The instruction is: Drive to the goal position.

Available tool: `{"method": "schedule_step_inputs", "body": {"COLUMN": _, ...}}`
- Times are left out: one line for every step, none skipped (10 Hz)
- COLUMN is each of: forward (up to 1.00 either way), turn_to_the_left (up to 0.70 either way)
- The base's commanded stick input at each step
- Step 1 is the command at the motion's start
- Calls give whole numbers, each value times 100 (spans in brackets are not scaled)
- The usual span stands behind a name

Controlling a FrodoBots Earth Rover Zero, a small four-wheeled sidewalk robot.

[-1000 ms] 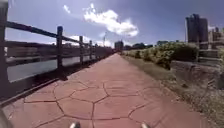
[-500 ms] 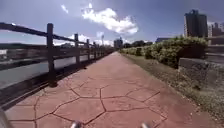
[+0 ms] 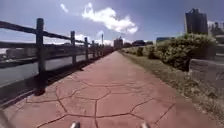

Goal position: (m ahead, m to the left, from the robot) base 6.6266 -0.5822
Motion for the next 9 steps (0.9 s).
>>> {"method": "schedule_step_inputs", "body": {"forward": 85, "turn_to_the_left": 0}}
{"method": "schedule_step_inputs", "body": {"forward": 85, "turn_to_the_left": 0}}
{"method": "schedule_step_inputs", "body": {"forward": 85, "turn_to_the_left": 0}}
{"method": "schedule_step_inputs", "body": {"forward": 85, "turn_to_the_left": 0}}
{"method": "schedule_step_inputs", "body": {"forward": 85, "turn_to_the_left": 0}}
{"method": "schedule_step_inputs", "body": {"forward": 85, "turn_to_the_left": -12}}
{"method": "schedule_step_inputs", "body": {"forward": 85, "turn_to_the_left": -31}}
{"method": "schedule_step_inputs", "body": {"forward": 85, "turn_to_the_left": -34}}
{"method": "schedule_step_inputs", "body": {"forward": 85, "turn_to_the_left": -25}}
